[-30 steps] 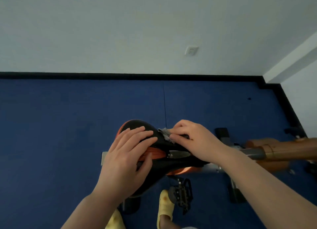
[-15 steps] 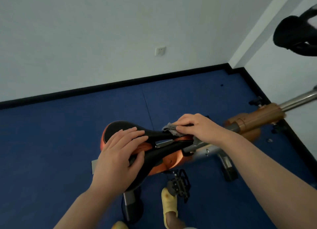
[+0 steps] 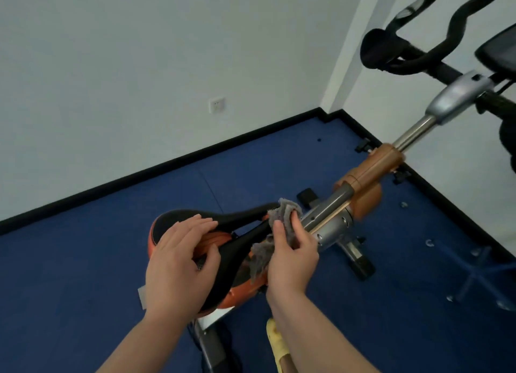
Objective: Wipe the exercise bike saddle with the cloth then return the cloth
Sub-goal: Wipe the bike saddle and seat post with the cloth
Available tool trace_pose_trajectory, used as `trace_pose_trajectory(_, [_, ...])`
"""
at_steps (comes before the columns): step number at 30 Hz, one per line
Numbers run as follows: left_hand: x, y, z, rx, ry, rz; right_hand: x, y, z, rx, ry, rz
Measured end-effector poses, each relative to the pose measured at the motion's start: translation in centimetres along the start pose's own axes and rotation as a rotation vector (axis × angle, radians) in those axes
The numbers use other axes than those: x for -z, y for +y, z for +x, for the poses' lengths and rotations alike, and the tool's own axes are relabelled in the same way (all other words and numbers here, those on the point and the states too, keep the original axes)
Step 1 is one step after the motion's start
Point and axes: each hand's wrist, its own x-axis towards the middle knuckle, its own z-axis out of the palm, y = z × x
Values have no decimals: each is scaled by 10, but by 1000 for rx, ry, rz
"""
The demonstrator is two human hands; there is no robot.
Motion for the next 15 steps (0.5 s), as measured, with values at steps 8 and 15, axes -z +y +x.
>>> trace_pose_trajectory(8, [-1, -3, -4, 53, 67, -73, 0, 7, -21, 34, -27, -21])
trace_pose_trajectory(15, [-4, -4, -8, 146, 163, -197, 4, 17, -34, -17, -115, 40])
